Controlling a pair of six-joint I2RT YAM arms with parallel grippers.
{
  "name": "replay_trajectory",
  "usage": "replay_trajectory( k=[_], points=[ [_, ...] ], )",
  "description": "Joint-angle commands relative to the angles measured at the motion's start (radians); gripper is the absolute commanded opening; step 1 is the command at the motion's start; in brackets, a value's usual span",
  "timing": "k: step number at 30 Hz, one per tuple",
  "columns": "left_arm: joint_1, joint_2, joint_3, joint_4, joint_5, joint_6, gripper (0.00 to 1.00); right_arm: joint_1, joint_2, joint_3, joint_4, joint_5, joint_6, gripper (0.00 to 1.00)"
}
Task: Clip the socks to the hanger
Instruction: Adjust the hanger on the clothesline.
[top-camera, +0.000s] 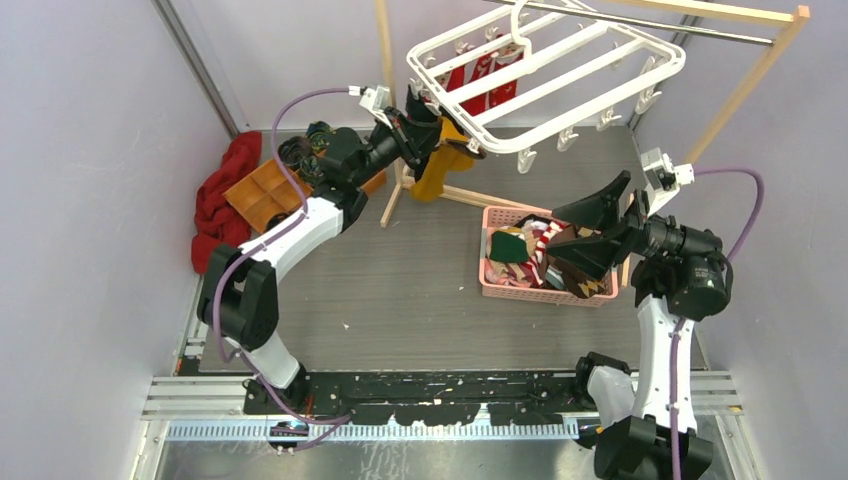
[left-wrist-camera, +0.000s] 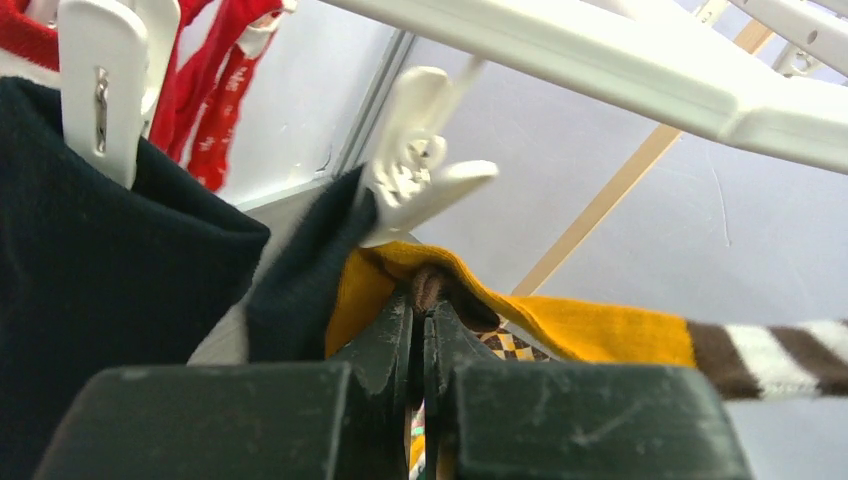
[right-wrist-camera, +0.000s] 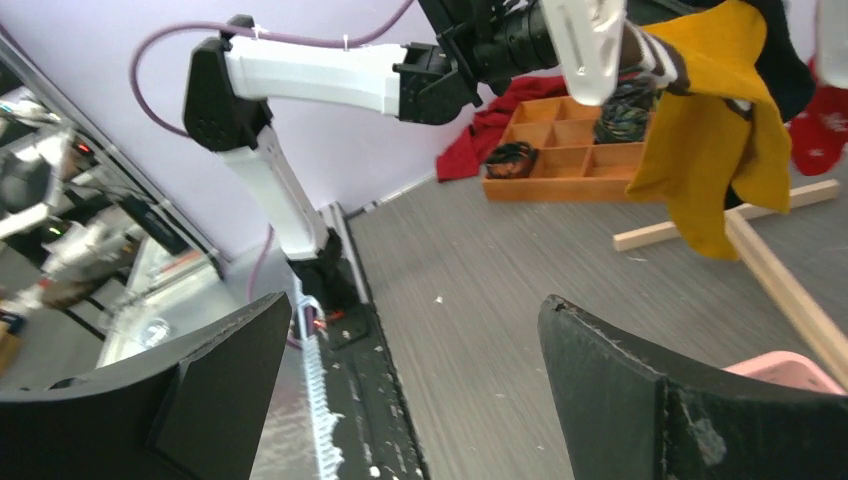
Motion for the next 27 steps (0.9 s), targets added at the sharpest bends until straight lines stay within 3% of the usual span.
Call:
replay_trajectory(
  k=[1,3,13,17,20,24,27],
  points=[
    [0.005,0.024,0.051,0.077,0.025,-0.041,0.00,-0.034,-0.013,0.027,0.075,-0.069,-0.078,1.00],
    [0.006,0.032,0.055,0.088,0.026,-0.052,0.00,-0.049,0.023,0.067,0.075,-0.067,-0.140,1.00],
    [0.007,0.078,0.068,0.130,0.035,-0.093,0.00,-0.043,0.156,0.153,0.068,0.064,-0.054,1.00],
    [0.007,0.103,0.092,0.142,0.044,-0.113,0.00,-0.060,0.161,0.129,0.040,0.028,-0.058,1.00],
    [0.007,0.119,0.107,0.150,0.049,-0.126,0.00,-0.142,0.198,0.128,0.074,-0.037,-0.010,1.00],
    [0.007,0.138,0.116,0.167,0.053,-0.147,0.00,-0.381,0.235,0.147,0.075,-0.071,0.008,1.00],
    [0.007,0.146,0.120,0.177,0.059,-0.158,0.00,-0.485,0.272,0.170,0.075,-0.070,0.006,1.00]
  ],
)
